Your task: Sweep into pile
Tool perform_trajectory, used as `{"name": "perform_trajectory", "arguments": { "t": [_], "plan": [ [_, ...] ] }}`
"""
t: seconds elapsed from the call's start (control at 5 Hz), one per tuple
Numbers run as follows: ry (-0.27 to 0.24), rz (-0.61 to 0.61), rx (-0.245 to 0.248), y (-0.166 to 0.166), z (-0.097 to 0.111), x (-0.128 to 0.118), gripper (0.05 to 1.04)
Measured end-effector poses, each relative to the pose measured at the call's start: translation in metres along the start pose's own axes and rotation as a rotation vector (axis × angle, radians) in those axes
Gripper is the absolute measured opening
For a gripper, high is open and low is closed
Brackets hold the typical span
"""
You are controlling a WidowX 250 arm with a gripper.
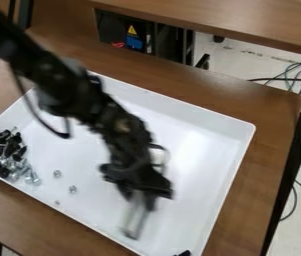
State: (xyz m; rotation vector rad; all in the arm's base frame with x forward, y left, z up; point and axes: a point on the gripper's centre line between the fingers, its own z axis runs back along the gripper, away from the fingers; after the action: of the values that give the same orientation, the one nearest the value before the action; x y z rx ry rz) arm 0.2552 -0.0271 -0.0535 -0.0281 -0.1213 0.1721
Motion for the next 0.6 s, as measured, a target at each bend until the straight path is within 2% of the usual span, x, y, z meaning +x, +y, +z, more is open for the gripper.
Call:
{"name": "perform_trajectory", "arguments": {
  "t": [0.2,0.4,0.6],
  "plan": [
    [-0.003,0.004,0.052,0.048,-0.001,0.002,0.357],
    [-0.006,-0.006,0.131,0.097,0.001,0.004,0.357],
    [-0.014,0.074,0.169,0.145,0.003,-0.001,0.357]
  ]
}}
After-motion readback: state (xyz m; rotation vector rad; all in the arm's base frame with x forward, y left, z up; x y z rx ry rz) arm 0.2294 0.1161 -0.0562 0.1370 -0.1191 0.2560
